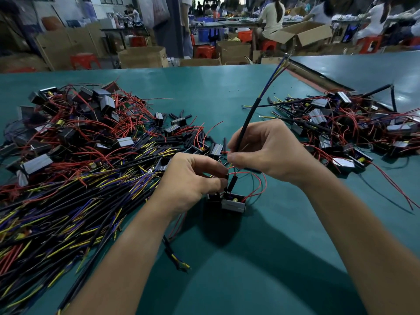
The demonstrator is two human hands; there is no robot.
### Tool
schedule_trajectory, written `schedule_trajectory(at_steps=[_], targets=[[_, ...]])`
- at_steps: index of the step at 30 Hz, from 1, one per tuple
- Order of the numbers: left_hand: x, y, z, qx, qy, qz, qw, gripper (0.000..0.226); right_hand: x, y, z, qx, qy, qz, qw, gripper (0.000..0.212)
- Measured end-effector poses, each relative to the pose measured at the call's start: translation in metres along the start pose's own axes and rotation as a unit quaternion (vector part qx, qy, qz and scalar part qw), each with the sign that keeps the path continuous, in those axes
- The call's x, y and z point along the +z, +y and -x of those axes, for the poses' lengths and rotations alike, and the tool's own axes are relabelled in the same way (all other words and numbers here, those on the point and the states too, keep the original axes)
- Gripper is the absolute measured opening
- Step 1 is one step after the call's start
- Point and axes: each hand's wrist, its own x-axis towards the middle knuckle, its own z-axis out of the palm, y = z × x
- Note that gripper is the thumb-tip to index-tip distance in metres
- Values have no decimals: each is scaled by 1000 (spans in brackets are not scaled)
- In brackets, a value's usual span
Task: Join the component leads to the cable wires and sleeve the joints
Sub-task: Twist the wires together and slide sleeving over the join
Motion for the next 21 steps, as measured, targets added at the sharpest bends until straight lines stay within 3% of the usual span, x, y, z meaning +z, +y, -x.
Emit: schedule_trajectory(at_steps=[9, 21], targets=[[0, 5, 2, -24, -8, 56, 998, 11, 0, -2, 0, 1, 9, 33, 999, 15], [0, 3, 2, -61, -38, 59, 996, 15, -6, -3, 2, 3, -48, 40, 998, 15]])
